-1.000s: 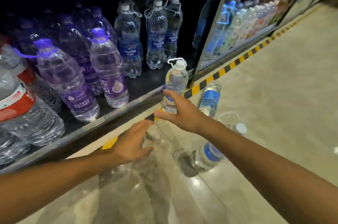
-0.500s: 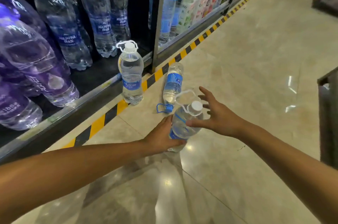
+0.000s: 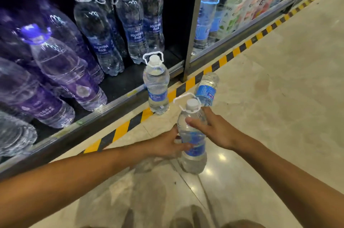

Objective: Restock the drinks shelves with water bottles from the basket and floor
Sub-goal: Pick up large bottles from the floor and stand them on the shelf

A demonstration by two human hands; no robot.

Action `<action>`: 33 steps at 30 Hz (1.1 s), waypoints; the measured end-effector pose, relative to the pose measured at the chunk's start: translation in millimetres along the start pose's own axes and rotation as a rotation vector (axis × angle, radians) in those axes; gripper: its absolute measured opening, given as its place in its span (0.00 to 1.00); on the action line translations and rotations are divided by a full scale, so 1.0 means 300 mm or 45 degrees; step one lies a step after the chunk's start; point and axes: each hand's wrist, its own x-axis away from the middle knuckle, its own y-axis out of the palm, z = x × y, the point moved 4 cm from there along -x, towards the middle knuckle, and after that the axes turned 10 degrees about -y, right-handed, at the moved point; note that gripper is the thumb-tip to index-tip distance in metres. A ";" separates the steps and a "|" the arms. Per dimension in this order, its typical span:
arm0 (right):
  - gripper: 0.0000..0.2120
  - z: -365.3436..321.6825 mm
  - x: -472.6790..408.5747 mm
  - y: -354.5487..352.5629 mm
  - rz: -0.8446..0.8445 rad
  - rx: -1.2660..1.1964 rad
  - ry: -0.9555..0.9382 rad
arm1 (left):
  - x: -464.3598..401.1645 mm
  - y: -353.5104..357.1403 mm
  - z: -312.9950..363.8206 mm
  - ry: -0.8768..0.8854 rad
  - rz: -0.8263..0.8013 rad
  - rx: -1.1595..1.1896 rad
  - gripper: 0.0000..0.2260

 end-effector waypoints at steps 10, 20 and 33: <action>0.47 -0.037 -0.039 -0.026 -0.116 -0.081 0.066 | 0.042 -0.076 -0.039 -0.205 -0.141 0.051 0.42; 0.27 0.014 -0.033 0.006 0.098 -0.029 0.082 | -0.078 0.107 -0.210 -0.270 0.025 0.495 0.35; 0.33 -0.074 -0.136 0.071 -0.053 -0.016 -0.053 | 0.038 0.071 -0.284 -0.278 0.473 0.819 0.33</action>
